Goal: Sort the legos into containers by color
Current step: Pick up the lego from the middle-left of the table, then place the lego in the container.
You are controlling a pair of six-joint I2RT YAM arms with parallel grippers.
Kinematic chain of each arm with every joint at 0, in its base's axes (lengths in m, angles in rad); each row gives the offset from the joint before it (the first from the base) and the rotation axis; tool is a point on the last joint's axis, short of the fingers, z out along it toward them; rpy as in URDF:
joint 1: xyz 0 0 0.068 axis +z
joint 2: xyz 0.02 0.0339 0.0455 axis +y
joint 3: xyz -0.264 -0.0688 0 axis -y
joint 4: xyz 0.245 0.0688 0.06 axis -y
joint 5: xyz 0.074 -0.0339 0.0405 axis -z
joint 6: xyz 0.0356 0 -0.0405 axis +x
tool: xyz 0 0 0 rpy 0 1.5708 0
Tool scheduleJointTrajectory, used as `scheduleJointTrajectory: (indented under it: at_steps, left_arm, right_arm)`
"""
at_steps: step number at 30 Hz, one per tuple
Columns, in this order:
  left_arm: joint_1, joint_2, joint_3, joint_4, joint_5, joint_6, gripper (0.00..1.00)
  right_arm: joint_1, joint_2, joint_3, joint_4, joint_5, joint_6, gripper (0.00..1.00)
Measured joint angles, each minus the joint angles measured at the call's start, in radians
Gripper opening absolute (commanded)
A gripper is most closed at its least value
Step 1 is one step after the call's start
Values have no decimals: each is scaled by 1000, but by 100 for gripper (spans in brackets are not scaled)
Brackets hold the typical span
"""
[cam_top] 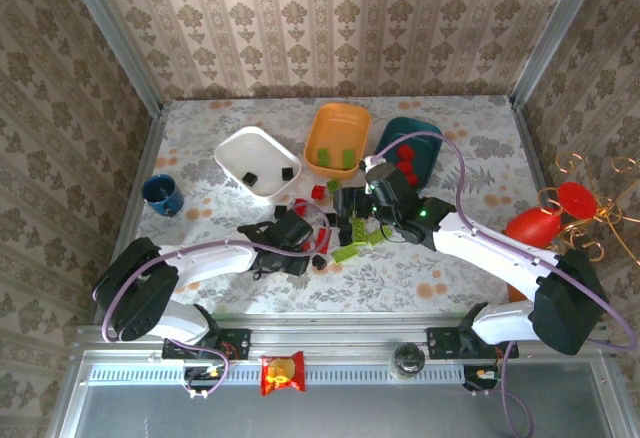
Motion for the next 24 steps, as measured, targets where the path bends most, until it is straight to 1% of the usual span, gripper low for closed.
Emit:
scheduleJointTrajectory:
  at_steps: [3,6,8,10,12,14,16,19,24]
  left_arm:
    - [-10,-58,0,-14,-12,-1,31]
    - [-14,-175,1,-40,-17,-2,33]
    - [3,-261,15,-61,-20,-1,33]
    - [63,-315,52,-65,-21,0,33]
    - [158,-327,99,-52,-21,9,33]
    - [255,-307,145,-24,-27,22,32]
    - [333,-245,210,8,-34,37,30]
    - [410,-106,307,70,-37,49,29]
    - [506,118,422,137,-39,49,29]
  right_arm:
    - [-3,0,-4,0,0,4,78]
    - [-6,0,-5,0,1,6,79]
    - [-7,0,-6,1,1,6,78]
    - [-8,0,-9,3,2,10,78]
    - [-8,0,-11,3,1,13,78]
    - [-8,3,-12,4,-1,17,79]
    - [-8,10,-12,4,-2,20,78]
    - [-8,29,-12,4,-7,26,78]
    - [-8,49,-23,4,-21,37,78]
